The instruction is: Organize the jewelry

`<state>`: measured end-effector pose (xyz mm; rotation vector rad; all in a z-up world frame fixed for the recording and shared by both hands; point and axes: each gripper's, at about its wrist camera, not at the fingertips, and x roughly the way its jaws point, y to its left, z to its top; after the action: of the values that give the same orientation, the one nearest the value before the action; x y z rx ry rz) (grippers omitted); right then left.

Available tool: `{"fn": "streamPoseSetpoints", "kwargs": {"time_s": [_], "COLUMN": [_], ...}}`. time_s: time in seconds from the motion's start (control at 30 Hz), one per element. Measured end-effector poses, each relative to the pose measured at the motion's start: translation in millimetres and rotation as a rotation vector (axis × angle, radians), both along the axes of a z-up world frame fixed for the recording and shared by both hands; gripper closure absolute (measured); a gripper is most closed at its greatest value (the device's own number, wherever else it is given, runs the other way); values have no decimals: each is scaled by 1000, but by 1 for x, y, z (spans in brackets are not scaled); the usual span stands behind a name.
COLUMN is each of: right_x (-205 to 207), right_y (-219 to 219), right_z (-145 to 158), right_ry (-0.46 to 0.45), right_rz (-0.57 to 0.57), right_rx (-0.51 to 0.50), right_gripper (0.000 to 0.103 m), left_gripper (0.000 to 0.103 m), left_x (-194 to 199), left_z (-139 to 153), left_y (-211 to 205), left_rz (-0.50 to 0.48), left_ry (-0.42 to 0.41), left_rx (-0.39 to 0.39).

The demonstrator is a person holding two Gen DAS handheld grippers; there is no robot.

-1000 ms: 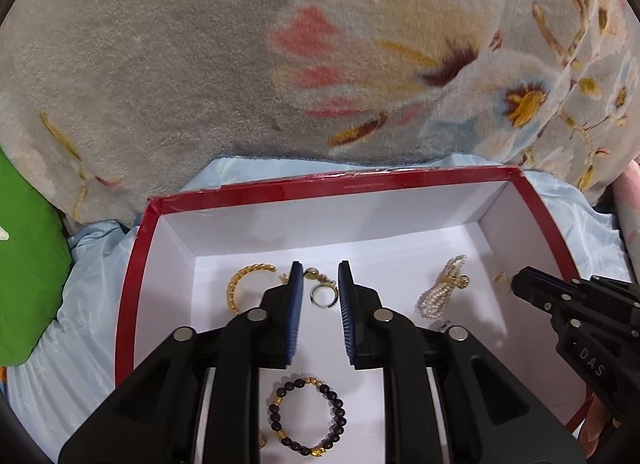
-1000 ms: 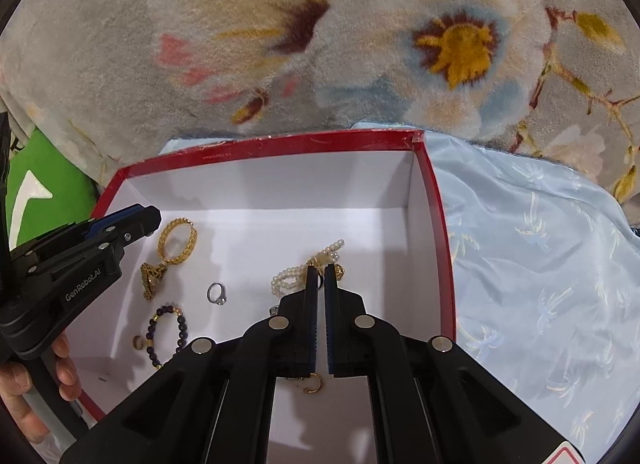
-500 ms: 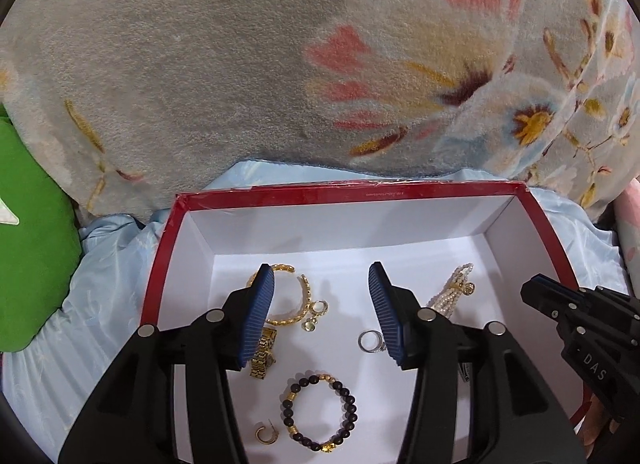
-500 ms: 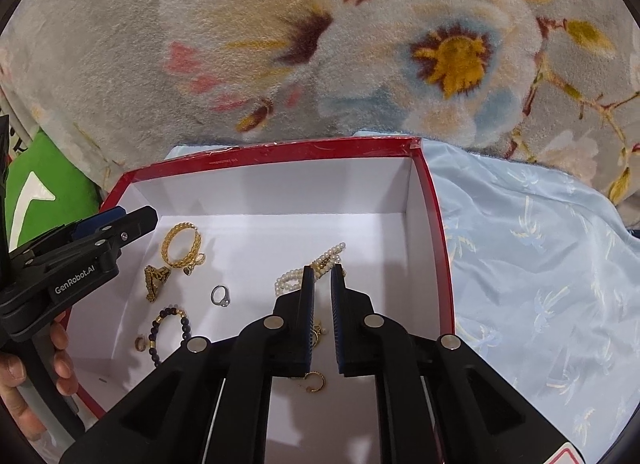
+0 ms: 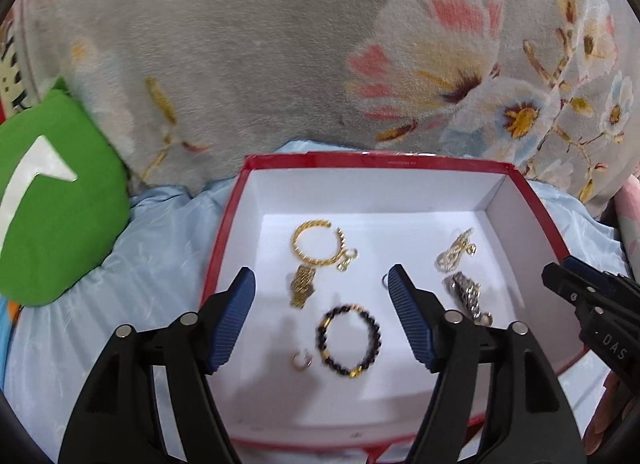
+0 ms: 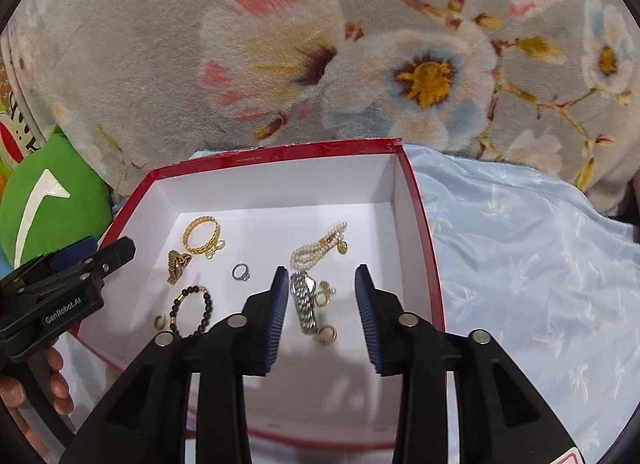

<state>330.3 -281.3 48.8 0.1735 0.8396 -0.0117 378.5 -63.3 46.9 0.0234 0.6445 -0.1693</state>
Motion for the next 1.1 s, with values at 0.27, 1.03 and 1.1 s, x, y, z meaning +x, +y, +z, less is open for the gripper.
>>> {"fn": "streamPoseSetpoints", "kwargs": {"time_s": [0.27, 1.03, 1.1], "right_x": [-40, -52, -51], "right_y": [23, 32, 33], "right_z": [1, -11, -9], "right_ry": [-68, 7, 31], "right_rz": [-14, -4, 4], "right_rx": [-48, -50, -44], "right_gripper": [58, 54, 53], "left_gripper": [31, 14, 12], "left_x": [-47, -74, -75], "left_z": [-12, -15, -10], "left_y": [4, 24, 27], "left_rz": [24, 82, 82], "left_ry": [-31, -27, -22], "left_rx": [60, 92, 96]}}
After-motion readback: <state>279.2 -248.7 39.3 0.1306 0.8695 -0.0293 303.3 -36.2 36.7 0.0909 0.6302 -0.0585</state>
